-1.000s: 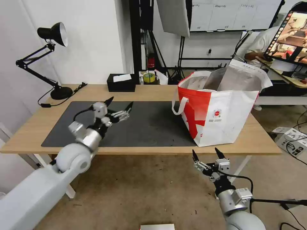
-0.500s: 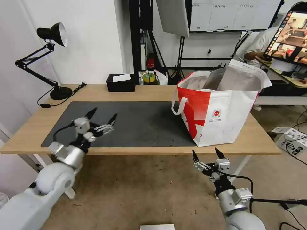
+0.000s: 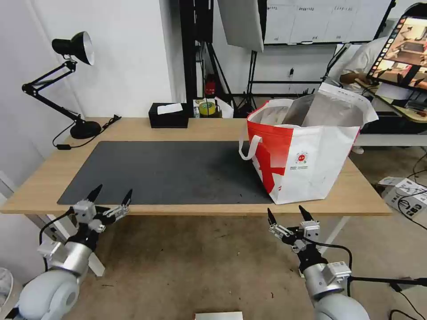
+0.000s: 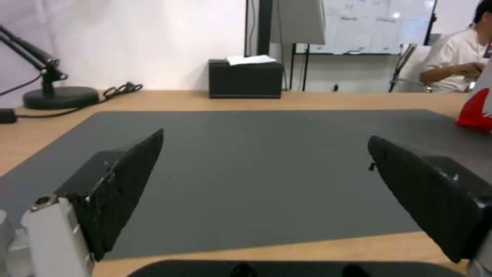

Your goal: Pick up the trash from the table and place it into the takeout bag.

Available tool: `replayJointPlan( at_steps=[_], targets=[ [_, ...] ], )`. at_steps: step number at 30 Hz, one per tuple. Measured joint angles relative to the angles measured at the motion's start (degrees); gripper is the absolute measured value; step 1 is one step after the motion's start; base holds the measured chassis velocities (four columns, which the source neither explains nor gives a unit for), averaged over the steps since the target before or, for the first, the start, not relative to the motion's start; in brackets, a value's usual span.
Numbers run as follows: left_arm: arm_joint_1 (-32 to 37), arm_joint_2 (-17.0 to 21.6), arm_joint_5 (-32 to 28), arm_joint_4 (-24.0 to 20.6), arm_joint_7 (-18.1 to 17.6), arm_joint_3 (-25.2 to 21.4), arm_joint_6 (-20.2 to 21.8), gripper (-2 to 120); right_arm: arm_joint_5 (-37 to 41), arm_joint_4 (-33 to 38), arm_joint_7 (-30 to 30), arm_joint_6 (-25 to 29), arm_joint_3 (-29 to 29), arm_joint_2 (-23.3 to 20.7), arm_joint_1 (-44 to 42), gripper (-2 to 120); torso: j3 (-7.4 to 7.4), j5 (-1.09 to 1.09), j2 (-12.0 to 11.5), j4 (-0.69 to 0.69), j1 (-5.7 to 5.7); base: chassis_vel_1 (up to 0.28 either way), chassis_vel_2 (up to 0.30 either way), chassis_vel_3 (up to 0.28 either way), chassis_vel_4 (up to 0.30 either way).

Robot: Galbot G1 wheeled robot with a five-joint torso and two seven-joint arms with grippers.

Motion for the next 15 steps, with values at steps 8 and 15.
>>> replayJointPlan(
  at_steps=[8, 15],
  targets=[
    [1.16, -1.2, 1.3, -0.5, -0.35, -0.81, 0.75, 100, 0.0, 0.0, 0.0, 0.0, 0.0, 0.0, 0.0, 100, 0.0, 0.0, 0.0, 0.0, 0.0, 0.0, 0.0, 0.0, 0.0],
    [1.41, -2.27, 1.32, -0.82, -0.9, -1.48, 1.78, 100, 0.0, 0.0, 0.0, 0.0, 0.0, 0.0, 0.0, 100, 0.0, 0.0, 0.0, 0.0, 0.01, 0.0, 0.0, 0.0, 0.0]
  ],
)
